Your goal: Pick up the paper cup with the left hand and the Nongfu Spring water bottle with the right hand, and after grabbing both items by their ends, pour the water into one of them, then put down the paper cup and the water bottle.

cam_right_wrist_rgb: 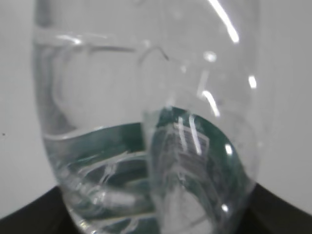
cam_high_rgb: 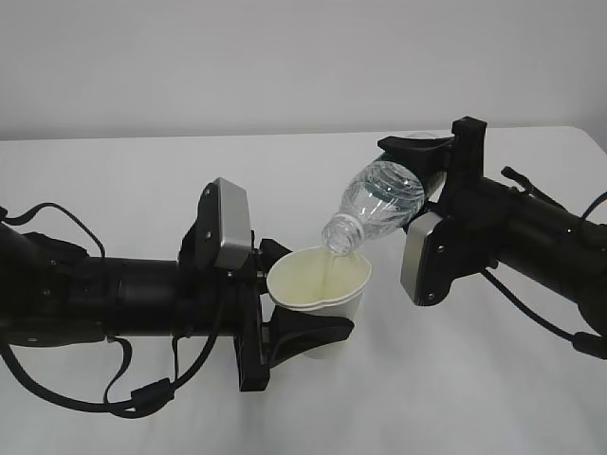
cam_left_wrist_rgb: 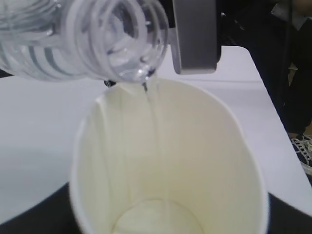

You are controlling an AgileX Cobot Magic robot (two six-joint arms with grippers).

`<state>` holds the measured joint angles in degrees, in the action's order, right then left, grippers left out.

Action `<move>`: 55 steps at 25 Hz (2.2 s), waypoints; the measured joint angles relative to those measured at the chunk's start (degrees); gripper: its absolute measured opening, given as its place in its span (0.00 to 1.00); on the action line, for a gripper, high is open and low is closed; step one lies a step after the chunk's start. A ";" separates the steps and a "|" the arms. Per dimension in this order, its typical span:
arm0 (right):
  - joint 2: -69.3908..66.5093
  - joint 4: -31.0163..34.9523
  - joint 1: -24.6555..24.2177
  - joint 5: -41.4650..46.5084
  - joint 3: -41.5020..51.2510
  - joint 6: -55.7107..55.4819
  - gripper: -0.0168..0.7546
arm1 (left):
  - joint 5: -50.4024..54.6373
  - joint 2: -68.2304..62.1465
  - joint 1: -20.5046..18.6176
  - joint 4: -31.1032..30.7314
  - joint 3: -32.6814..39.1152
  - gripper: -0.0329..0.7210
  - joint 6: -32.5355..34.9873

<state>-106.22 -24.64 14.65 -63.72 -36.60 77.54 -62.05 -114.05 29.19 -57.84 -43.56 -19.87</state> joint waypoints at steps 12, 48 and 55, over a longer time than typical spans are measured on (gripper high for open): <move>0.00 0.00 0.00 0.00 -0.09 0.10 0.63 | 0.00 0.00 0.00 0.00 0.00 0.64 0.00; 0.00 0.11 0.00 0.00 -0.54 1.16 0.63 | 0.00 0.00 0.00 0.00 0.00 0.64 0.00; 0.00 0.21 0.00 0.00 -0.54 1.16 0.63 | 0.00 0.00 0.00 0.00 0.00 0.64 0.00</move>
<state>-106.22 -24.43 14.65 -63.72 -37.14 78.69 -62.05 -114.05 29.19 -57.84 -43.56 -19.87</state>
